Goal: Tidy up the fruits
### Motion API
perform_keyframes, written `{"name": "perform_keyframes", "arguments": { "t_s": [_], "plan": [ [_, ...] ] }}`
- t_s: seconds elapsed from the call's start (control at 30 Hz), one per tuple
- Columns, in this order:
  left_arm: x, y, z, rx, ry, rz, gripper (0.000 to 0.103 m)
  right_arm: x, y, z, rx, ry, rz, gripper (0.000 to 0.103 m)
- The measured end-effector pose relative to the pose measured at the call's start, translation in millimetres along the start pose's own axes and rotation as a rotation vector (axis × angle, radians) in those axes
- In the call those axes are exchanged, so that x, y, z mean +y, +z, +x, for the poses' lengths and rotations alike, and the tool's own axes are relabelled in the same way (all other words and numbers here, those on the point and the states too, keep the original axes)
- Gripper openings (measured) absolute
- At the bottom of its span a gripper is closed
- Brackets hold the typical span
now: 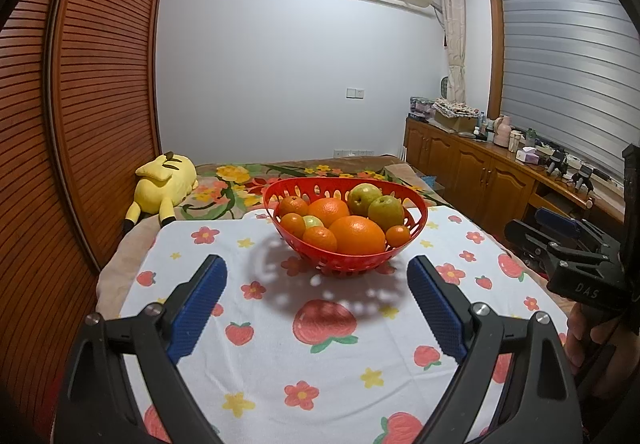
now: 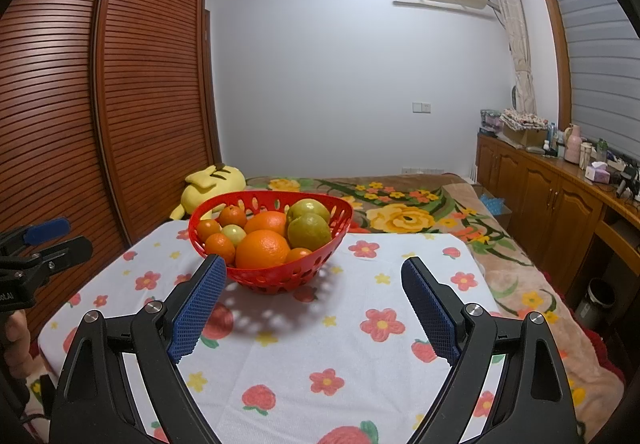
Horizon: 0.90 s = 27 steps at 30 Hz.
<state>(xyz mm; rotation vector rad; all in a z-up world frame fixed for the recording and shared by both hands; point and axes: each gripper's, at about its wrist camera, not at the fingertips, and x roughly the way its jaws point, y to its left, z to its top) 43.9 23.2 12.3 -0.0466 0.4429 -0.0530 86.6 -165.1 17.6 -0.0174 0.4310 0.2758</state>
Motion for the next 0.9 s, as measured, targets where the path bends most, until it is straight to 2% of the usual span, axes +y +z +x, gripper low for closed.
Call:
{"name": "perform_keyframes", "arguments": {
  "t_s": [0.9],
  "plan": [
    [-2.6, 2.8, -2.4, -0.006, -0.004, 0.004, 0.093, 0.0, -1.3, -0.2, 0.000, 0.001, 0.001, 0.091]
  ]
}}
